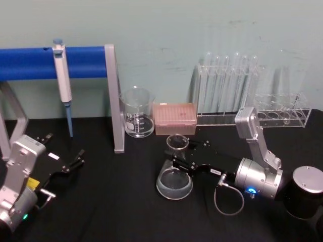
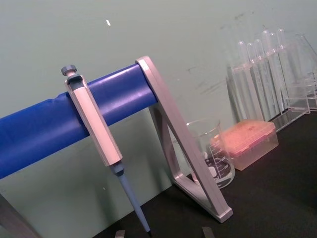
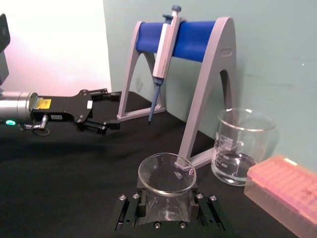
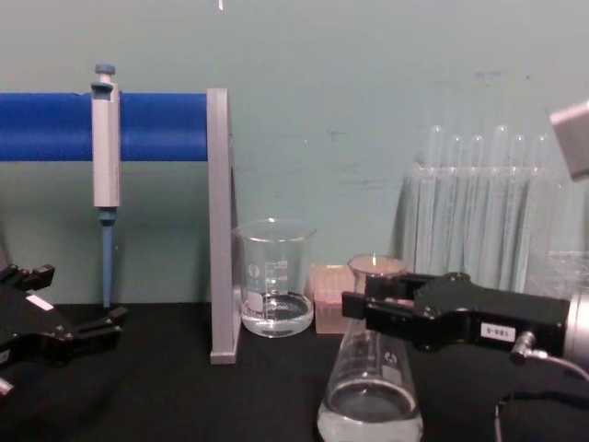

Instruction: Grasp the erlenmeyer flask with one hand, shake it three times, then place it back.

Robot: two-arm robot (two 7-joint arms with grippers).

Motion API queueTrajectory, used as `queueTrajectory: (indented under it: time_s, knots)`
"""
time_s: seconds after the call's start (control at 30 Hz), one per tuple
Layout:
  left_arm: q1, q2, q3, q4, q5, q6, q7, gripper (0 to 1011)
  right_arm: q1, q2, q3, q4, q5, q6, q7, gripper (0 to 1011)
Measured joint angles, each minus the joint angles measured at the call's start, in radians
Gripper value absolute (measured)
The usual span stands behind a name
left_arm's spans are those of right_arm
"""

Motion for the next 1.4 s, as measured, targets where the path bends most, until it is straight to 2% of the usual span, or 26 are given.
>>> queueTrajectory:
  time_s: [0.17,0.43,0.57,0.73,0.8,0.87,1.07,1.4]
  knots:
    - [0.000,0.000,0.000,0.000,0.000,0.000,0.000,1001,-0.021,0.011,0.011,-0.047,0.002,0.014,-0.035,457]
    - [0.000,0.000,0.000,0.000,0.000,0.000,0.000,1001,-0.083,0.035,0.046,-0.168,-0.021,0.034,-0.148,456]
    - [0.000,0.000,0.000,0.000,0.000,0.000,0.000,1001,-0.126,0.047,0.079,-0.245,-0.038,0.052,-0.219,457]
    - [0.000,0.000,0.000,0.000,0.000,0.000,0.000,1001,-0.155,0.049,0.105,-0.289,-0.051,0.067,-0.269,457]
    - [0.000,0.000,0.000,0.000,0.000,0.000,0.000,1001,-0.179,0.048,0.128,-0.321,-0.060,0.076,-0.308,457]
    - [0.000,0.000,0.000,0.000,0.000,0.000,0.000,1001,-0.185,0.047,0.135,-0.328,-0.062,0.078,-0.317,456]
    - [0.000,0.000,0.000,0.000,0.000,0.000,0.000,1001,-0.227,0.034,0.185,-0.367,-0.071,0.096,-0.384,457]
    - [0.000,0.000,0.000,0.000,0.000,0.000,0.000,1001,-0.252,0.023,0.220,-0.378,-0.082,0.110,-0.393,457]
